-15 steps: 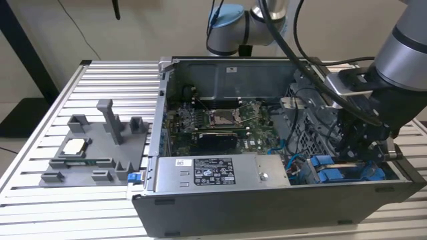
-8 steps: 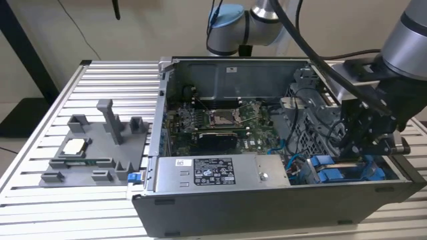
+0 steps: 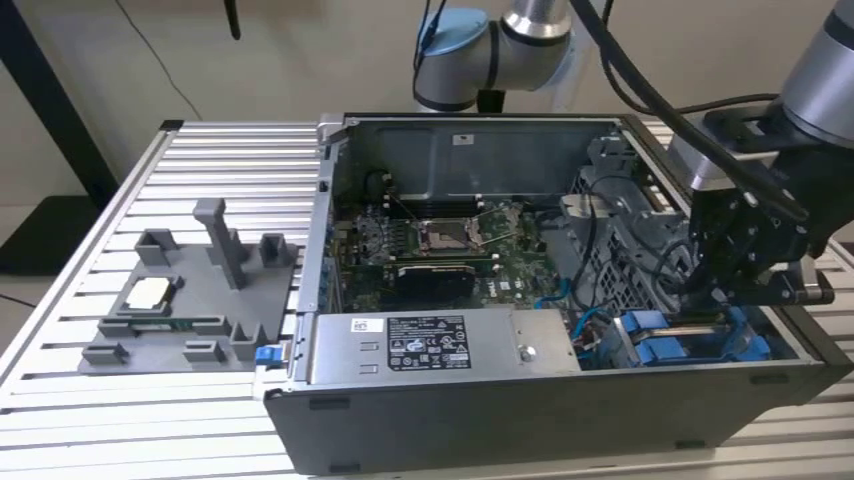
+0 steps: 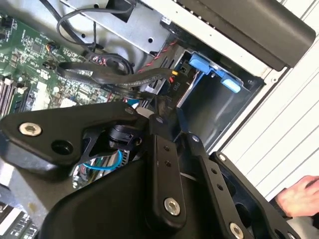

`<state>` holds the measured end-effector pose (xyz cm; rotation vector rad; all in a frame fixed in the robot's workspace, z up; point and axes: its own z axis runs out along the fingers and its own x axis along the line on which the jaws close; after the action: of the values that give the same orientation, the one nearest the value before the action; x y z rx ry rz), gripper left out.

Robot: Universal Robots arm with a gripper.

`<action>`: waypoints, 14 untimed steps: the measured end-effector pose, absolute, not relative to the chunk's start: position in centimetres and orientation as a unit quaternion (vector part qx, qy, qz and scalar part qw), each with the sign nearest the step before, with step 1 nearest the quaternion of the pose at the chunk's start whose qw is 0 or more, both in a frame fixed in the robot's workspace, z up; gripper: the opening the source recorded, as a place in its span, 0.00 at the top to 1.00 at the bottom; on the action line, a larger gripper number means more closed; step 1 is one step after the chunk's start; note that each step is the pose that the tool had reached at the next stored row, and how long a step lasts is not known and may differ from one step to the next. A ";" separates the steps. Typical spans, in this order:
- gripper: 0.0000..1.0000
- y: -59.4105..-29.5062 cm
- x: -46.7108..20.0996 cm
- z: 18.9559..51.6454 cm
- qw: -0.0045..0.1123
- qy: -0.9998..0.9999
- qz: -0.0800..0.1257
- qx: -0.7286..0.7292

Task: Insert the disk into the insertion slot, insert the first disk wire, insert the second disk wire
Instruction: 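Insert the second disk wire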

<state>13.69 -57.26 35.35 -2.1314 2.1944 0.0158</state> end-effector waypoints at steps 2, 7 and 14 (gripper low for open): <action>0.76 -57.3 14.1 35.4 0.037 0.717 0.009 -0.696; 0.76 -57.3 14.2 36.3 0.035 0.717 0.011 -0.696; 0.76 -57.3 14.2 38.4 0.034 0.717 0.012 -0.696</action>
<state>14.22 -57.26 38.41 -2.1406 2.2043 0.0360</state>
